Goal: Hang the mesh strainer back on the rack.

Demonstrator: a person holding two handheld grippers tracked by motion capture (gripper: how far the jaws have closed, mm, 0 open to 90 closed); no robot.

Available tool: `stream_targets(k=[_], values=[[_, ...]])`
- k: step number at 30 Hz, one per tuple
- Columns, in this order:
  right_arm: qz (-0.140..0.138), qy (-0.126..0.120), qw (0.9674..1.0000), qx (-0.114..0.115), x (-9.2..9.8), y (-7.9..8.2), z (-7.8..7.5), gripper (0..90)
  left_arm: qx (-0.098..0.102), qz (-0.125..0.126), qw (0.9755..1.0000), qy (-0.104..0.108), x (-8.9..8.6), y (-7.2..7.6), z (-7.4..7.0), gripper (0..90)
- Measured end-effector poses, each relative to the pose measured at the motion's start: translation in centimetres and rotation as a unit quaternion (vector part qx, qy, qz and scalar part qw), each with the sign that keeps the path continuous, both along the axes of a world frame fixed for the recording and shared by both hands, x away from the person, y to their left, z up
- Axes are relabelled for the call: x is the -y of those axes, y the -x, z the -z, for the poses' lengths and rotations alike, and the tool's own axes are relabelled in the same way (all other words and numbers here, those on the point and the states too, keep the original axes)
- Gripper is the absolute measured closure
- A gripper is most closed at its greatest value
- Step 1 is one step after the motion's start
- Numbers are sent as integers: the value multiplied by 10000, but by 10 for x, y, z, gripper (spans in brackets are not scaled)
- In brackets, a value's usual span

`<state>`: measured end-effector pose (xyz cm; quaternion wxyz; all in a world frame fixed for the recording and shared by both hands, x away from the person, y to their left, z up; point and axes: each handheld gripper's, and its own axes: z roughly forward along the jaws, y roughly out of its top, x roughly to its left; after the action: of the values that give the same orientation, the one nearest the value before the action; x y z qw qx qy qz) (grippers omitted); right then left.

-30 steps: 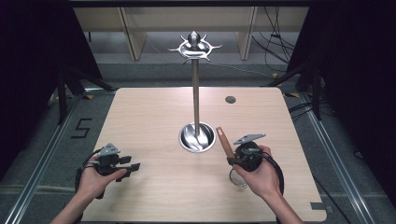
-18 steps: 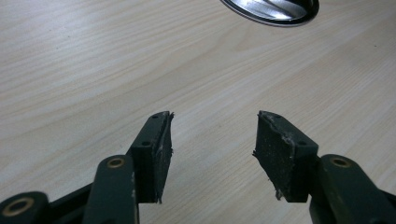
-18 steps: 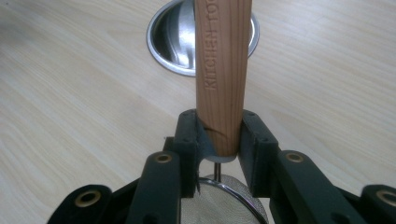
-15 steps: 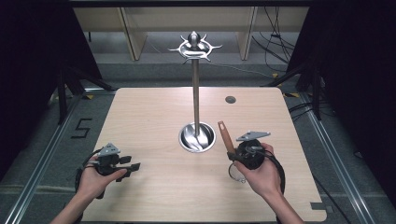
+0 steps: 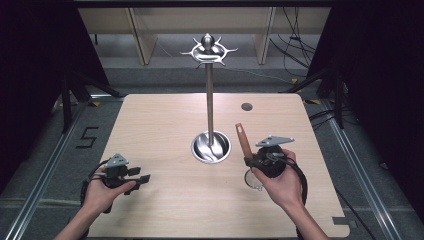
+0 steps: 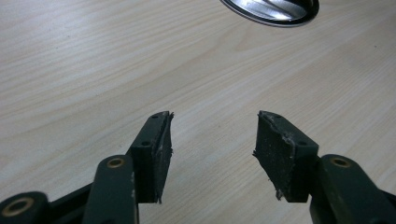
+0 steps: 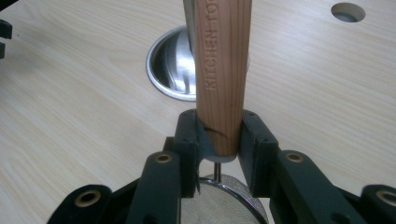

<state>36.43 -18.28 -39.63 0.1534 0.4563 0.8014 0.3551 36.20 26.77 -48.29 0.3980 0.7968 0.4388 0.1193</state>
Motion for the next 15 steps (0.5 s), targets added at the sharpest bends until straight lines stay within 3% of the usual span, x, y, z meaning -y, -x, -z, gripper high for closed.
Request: stream_targets(k=[1,3,6,9,12,15], values=[[-6,7,10000,-89,0,1,-2,714,2,-3,10000,-4,0,0,0,447],[-93,41,9999,43,1,-2,-3,714,28,-45,10000,-4,0,0,0,446],[2,-42,10000,-5,-2,-1,-7,714,33,-40,10000,28,0,0,0,446],[-94,18,9999,142,-1,-3,-8,714,40,-17,10000,56,0,0,1,446],[-28,-65,10000,19,-4,-1,-11,714,33,-36,10000,23,0,0,0,446],[-58,-70,9999,110,-4,-2,-13,714,40,-65,10000,-11,0,1,0,446]])
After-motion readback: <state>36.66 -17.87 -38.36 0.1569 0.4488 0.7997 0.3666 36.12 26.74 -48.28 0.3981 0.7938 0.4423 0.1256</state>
